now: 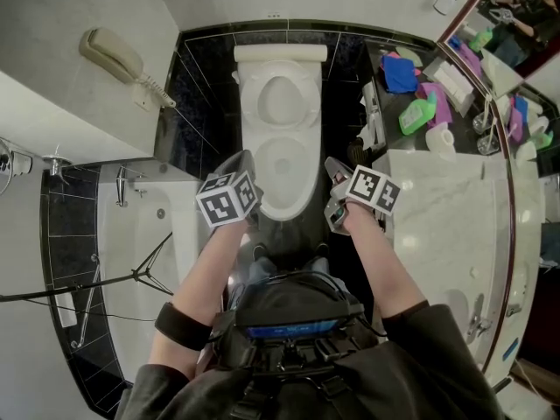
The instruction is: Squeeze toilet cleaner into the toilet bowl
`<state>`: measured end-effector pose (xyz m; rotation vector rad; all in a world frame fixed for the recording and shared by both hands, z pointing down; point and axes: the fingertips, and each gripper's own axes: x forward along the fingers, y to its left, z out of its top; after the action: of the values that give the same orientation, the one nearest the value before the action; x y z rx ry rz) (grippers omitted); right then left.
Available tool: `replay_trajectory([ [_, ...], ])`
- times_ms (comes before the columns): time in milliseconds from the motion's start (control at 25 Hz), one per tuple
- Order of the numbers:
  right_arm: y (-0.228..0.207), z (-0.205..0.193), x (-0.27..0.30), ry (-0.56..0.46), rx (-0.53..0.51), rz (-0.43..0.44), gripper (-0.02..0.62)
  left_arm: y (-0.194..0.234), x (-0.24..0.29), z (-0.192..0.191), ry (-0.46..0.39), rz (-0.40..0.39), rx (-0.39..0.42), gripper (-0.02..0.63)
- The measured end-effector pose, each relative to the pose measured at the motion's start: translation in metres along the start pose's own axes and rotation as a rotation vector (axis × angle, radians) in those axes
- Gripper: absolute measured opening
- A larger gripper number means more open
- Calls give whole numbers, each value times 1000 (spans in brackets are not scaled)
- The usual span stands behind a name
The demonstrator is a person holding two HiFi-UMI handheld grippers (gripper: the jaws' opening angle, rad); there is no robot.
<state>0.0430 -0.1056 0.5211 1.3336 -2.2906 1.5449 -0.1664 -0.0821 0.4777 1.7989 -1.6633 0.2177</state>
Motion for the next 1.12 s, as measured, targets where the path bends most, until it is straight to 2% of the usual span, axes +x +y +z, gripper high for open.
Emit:
replay_trajectory([
  [120, 8, 14, -7, -45, -129, 0, 3, -10, -8, 19, -97, -33, 109, 3],
  [320, 20, 27, -21, -127, -403, -29, 5, -27, -18, 32, -226, -65, 373, 4],
  [440, 25, 25, -24, -152, -603, -56, 6, -34, -21, 29, -254, -88, 418, 3],
  [520, 25, 20, -25, -152, -672, -69, 6, -35, -21, 25, -251, -92, 413, 3],
  [840, 24, 11, -27, -145, -698, -94, 6, -32, -23, 21, -234, -114, 408, 3],
  [1120, 25, -2, -33, -174, -658, -129, 6, -33, -25, 17, -210, -186, 433, 3],
])
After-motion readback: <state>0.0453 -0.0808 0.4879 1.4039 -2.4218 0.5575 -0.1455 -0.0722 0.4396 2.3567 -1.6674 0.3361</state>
